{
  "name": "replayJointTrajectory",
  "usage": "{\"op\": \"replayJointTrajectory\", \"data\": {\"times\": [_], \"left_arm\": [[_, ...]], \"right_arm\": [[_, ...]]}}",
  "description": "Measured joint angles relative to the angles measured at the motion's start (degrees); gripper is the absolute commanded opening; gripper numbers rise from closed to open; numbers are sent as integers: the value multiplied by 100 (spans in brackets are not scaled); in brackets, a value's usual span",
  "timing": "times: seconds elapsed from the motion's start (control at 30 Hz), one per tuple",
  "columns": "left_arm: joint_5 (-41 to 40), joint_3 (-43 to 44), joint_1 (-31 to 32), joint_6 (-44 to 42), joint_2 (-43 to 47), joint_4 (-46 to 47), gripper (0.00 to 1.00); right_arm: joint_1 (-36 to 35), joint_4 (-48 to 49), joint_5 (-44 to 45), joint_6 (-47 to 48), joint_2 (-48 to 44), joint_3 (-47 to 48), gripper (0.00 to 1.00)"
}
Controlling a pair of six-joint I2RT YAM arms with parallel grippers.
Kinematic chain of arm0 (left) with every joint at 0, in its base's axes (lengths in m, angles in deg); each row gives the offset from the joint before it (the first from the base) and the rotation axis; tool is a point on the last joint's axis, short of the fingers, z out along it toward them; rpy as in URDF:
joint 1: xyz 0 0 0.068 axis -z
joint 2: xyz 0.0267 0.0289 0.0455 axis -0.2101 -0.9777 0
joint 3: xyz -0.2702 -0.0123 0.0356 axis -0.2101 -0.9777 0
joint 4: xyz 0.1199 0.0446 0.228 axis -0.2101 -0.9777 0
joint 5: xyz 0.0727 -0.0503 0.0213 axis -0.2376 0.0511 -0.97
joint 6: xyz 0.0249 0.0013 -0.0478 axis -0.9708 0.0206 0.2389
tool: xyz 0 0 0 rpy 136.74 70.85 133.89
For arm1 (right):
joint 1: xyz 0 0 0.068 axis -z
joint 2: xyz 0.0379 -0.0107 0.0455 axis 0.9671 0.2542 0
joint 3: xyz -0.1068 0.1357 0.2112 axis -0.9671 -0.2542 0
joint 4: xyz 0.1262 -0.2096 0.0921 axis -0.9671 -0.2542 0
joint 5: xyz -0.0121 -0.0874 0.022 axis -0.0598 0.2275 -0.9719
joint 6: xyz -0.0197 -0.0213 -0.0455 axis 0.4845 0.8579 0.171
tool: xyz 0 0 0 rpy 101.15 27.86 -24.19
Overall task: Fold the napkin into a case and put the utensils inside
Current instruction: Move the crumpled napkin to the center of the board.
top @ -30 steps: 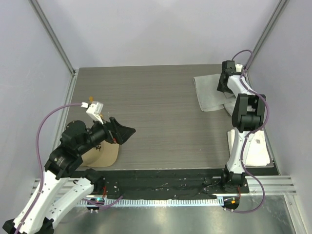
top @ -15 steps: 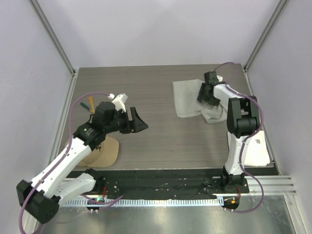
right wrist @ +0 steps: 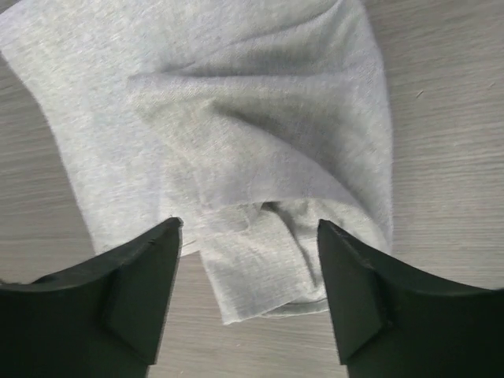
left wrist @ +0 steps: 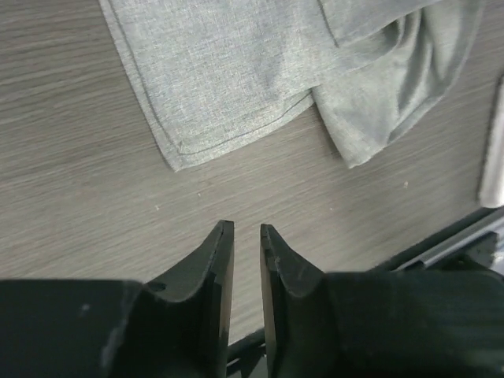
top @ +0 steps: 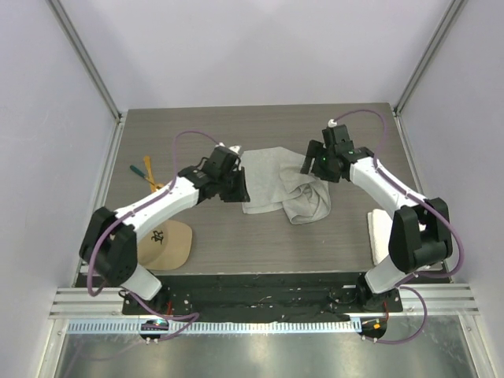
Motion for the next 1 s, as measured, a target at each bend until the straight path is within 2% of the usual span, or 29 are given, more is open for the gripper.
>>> {"op": "replayJointTrajectory", "data": {"times": [0.03,0.13,0.23,0.37,0.43,0.47,0.67,0.97,1.0], "left_arm": [[-72,46,57,-31,-146,15,13],[-214,184,188,-116,-601,22,11],[-313,229,186,-72,-901,42,15],[-328,96,175,76,-796,264,17],[-330,33,175,118,-678,297,16],[-330,22,175,133,-640,306,16],[-236,-111,175,227,-527,466,15],[-151,-352,175,269,-494,503,13],[-142,-352,175,267,-494,509,13]], "right_arm": [[11,55,-74,-57,-68,-68,61],[-151,444,-527,-328,-57,-422,48],[-459,699,-767,-645,157,-619,47],[-691,1080,-824,-975,280,-962,46],[-678,1246,-782,-1080,295,-1099,45],[-662,1342,-767,-1139,330,-1147,41],[-627,1821,-708,-1335,673,-1217,38],[-627,1991,-577,-1493,946,-1119,37],[-627,2004,-544,-1537,999,-1099,34]]}}
